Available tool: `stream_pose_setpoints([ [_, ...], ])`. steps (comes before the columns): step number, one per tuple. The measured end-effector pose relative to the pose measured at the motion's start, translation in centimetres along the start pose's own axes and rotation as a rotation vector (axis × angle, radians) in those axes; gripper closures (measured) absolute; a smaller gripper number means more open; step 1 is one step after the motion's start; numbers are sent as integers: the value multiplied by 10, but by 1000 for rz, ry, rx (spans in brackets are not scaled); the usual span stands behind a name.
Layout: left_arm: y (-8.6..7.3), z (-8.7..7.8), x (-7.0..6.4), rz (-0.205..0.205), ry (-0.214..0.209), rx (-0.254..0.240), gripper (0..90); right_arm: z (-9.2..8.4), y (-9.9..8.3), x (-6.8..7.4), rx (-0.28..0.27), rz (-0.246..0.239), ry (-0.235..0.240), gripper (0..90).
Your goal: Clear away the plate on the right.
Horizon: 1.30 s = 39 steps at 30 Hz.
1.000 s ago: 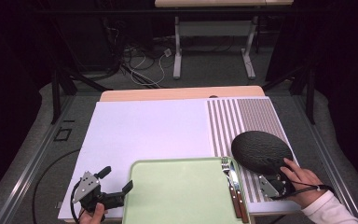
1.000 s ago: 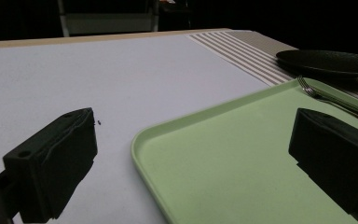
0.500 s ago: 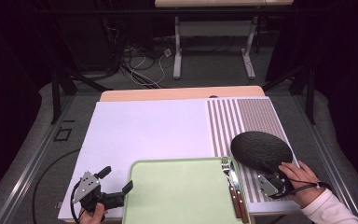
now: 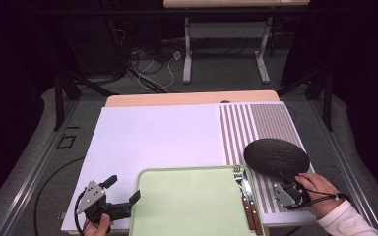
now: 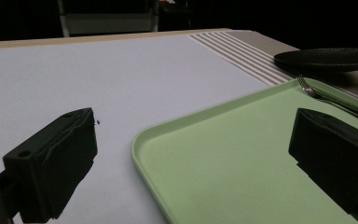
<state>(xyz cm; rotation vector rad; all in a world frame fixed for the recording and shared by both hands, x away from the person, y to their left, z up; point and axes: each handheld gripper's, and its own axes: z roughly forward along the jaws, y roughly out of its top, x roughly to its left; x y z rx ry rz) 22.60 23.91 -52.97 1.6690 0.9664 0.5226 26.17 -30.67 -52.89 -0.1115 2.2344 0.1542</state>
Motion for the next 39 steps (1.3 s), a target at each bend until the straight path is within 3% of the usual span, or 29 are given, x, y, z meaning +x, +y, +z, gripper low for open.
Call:
stream_pose_setpoints([
  [6,0,0,0,-2,0,0,11,-1,-1,0,-15,15,-9,852],
  [7,0,0,0,-1,1,0,11,-3,-1,-2,12,1,-17,852],
  [8,0,0,0,-2,1,0,11,0,-2,-1,-25,24,-13,852],
  [13,0,0,0,-5,1,1,10,-2,-2,0,-30,57,-24,849],
  [18,0,0,1,-6,1,0,10,-8,0,-5,-55,43,-67,848],
  [20,0,0,1,-6,2,-1,11,-12,2,-7,-54,65,-82,849],
  [23,0,1,1,-8,2,-1,10,-16,4,-14,-77,36,-110,848],
  [25,0,1,1,-15,-1,-2,10,-20,5,-14,-72,71,-129,847],
  [26,0,1,1,-14,-1,-2,11,-21,6,-17,-79,54,-133,848],
  [27,0,1,1,-15,0,-3,10,-23,7,-16,-79,76,-143,847],
  [30,0,2,1,-16,-1,-3,11,-26,11,-22,-90,41,-168,848],
  [31,0,2,1,-16,-1,-3,10,-31,13,-24,-49,33,-147,847],
  [33,0,2,2,-10,-1,0,11,-29,14,-25,-101,38,-184,848],
  [34,0,2,2,-10,0,0,11,-31,15,-26,-71,29,-171,847],
  [35,0,2,2,-10,-1,0,10,-29,15,-25,-103,44,-188,847],
  [36,0,2,2,-10,0,0,10,-31,16,-27,-94,22,-188,847],
  [39,0,2,2,-13,0,-1,10,-31,18,-27,-94,14,-181,847],
])
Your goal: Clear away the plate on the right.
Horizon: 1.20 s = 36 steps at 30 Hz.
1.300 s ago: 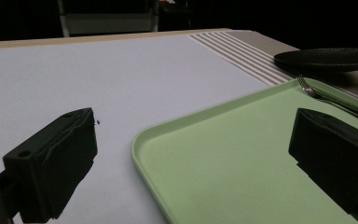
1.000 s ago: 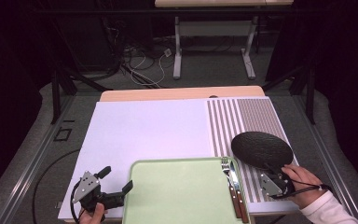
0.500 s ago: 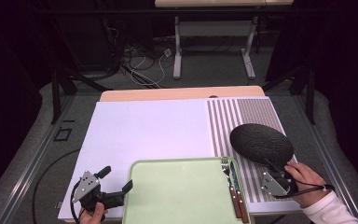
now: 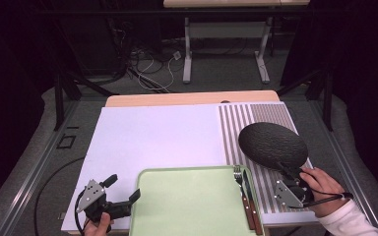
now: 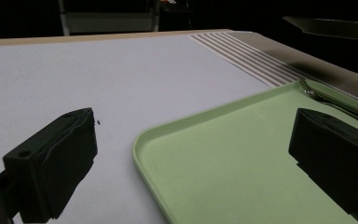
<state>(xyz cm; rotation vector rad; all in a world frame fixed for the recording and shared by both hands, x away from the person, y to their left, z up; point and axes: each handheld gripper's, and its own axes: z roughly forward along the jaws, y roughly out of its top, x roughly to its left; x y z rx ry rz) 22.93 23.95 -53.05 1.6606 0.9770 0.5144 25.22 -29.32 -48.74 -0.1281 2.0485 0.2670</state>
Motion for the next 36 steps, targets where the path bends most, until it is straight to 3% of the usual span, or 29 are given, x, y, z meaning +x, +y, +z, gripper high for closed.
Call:
stream_pose_setpoints([
  [4,0,1,0,1,-2,4,11,1,1,2,-11,-2,-5,846],
  [6,0,0,0,2,-1,3,11,1,2,2,-7,-25,-5,846],
  [7,0,0,0,1,0,3,10,0,2,5,-3,-3,-9,846],
  [11,-1,-1,-1,-4,2,-1,10,1,6,7,-17,-35,-7,846],
  [12,-1,-1,-1,-5,2,-1,11,1,7,9,-19,-19,-9,845],
  [13,-1,-1,-1,-6,1,-1,10,1,9,7,-28,-42,-11,845],
  [17,-1,0,-2,-1,-1,0,11,-1,17,10,-46,-58,-13,844],
  [27,-1,-2,-1,-3,-1,-2,11,-3,47,11,-133,-81,-14,839],
  [28,-1,-2,-1,3,-1,-1,11,-1,50,11,-161,-81,-23,839],
  [29,-1,-2,-1,4,-1,1,11,-3,53,12,-157,-61,-15,837],
  [36,-1,-3,0,-7,5,-3,10,-3,76,11,-240,-115,-23,834],
])
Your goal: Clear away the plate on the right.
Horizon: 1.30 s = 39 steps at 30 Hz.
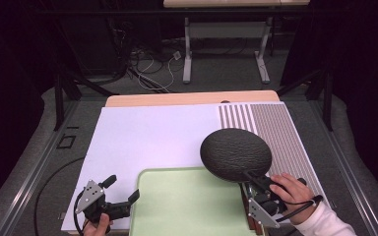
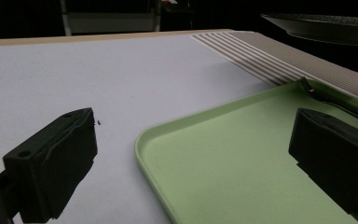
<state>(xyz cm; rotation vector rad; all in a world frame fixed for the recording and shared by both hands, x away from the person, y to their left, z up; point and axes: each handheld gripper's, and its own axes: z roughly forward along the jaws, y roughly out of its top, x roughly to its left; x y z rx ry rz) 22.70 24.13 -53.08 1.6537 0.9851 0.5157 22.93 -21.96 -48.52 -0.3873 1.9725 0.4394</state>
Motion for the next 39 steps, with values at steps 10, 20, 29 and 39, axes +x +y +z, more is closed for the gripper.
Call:
stream_pose_setpoints([
  [10,0,0,1,-3,0,0,11,2,32,2,-94,-57,15,822],
  [20,0,-1,2,-4,0,-5,10,-1,63,4,-199,-114,20,821],
  [29,0,-1,3,-6,-1,-6,11,-8,84,10,-282,-154,32,817],
  [39,0,-1,2,-6,-2,-6,11,-16,94,18,-319,-161,49,815],
])
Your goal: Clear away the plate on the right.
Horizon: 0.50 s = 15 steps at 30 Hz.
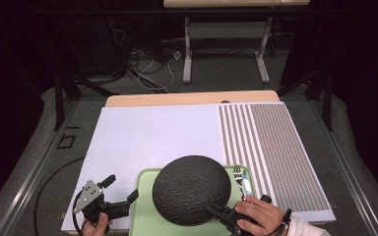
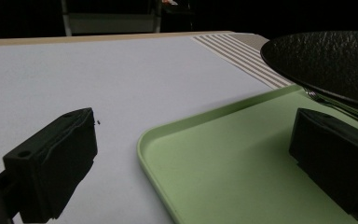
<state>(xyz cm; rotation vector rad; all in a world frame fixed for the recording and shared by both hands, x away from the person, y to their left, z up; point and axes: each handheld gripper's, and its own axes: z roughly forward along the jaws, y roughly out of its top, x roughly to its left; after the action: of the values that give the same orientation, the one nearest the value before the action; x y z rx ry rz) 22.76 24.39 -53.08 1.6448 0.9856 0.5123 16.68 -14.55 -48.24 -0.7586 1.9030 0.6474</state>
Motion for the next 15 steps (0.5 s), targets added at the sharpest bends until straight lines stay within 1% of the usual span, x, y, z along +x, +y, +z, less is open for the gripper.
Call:
stream_pose_setpoints([
  [1,0,0,0,0,0,0,11,0,1,0,-1,-6,7,815],
  [3,0,0,0,0,0,1,10,1,2,2,-6,-5,13,815],
  [4,0,0,0,0,0,1,10,1,2,4,-7,7,15,814],
  [5,0,0,0,0,0,1,11,1,3,4,-10,-3,21,814],
  [6,0,0,0,0,0,1,11,1,3,5,-9,5,25,813],
  [9,0,0,0,0,0,1,10,3,3,7,-14,3,33,812],
  [10,0,0,0,0,0,1,10,4,3,8,-27,-1,33,812],
  [12,0,0,0,0,-1,1,10,3,4,10,-16,2,46,812],
  [14,0,0,0,1,-1,2,11,4,4,12,-21,-7,57,812],
  [15,0,0,0,1,-1,2,10,5,5,13,-25,-4,61,811],
])
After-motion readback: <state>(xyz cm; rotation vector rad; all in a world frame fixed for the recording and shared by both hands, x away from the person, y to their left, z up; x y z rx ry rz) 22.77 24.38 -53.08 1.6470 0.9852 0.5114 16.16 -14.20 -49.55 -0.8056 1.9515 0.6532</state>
